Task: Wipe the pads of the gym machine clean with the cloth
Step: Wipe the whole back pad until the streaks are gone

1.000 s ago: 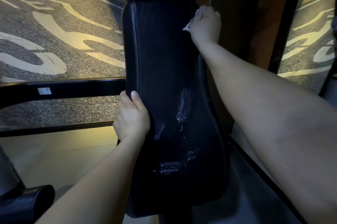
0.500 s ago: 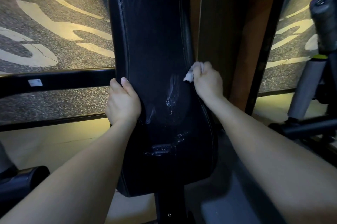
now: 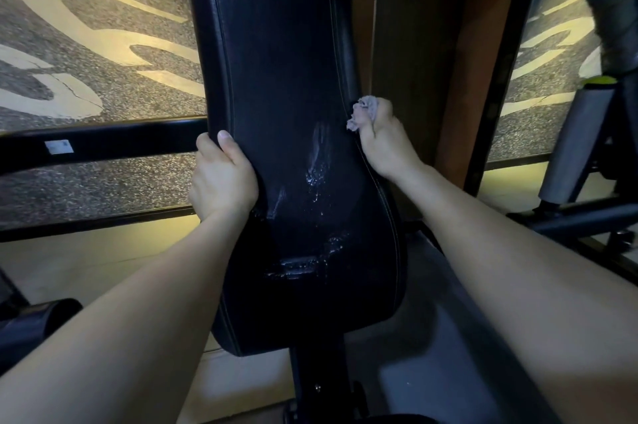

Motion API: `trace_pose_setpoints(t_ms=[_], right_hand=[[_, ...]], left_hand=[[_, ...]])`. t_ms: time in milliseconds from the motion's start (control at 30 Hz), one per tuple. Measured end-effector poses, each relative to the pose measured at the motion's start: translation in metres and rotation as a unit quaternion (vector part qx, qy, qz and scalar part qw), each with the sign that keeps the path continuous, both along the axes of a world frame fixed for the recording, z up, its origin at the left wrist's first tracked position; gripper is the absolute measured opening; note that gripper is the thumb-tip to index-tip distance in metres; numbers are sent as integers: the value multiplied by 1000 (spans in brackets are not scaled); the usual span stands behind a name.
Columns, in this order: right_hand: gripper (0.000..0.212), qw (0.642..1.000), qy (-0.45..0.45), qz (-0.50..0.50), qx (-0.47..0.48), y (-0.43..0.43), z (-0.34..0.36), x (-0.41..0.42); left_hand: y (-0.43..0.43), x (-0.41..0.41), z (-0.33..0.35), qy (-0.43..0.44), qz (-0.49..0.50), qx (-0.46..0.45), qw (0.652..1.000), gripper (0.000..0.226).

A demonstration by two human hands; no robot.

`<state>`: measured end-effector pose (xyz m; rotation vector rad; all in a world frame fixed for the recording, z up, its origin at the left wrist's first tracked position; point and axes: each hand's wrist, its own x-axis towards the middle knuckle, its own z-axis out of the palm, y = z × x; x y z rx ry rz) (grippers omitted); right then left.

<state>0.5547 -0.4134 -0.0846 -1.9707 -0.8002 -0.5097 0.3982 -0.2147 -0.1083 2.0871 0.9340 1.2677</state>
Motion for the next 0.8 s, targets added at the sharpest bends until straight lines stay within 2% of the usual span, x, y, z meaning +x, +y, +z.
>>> trace_pose_setpoints(t_ms=[133,233,333,500,667,800], right_hand=[[33,999,-36,-19,35,17,38,4],[37,993,-73,-91,31,26,47,4],[38,991,-94,-97,14,14,12,-6],[28,991,-98,-78,-41,-35,-66,-38],[34,988,-115,-94,-49,-15,-42,-37],[48,976,-121,-163,-82,-1,-20,-39]], left_hand=[[0,0,0,0,4,-2,1000,58],[0,0,1,1,-1,-3,1000,58],[0,0,3,2,4,-5,1000,59],[-4,0,3,9,8,-4,1000,57],[-1,-3,1,9,11,-7,1000,57],[-2,-4,2,6,1,-4,1000,56]])
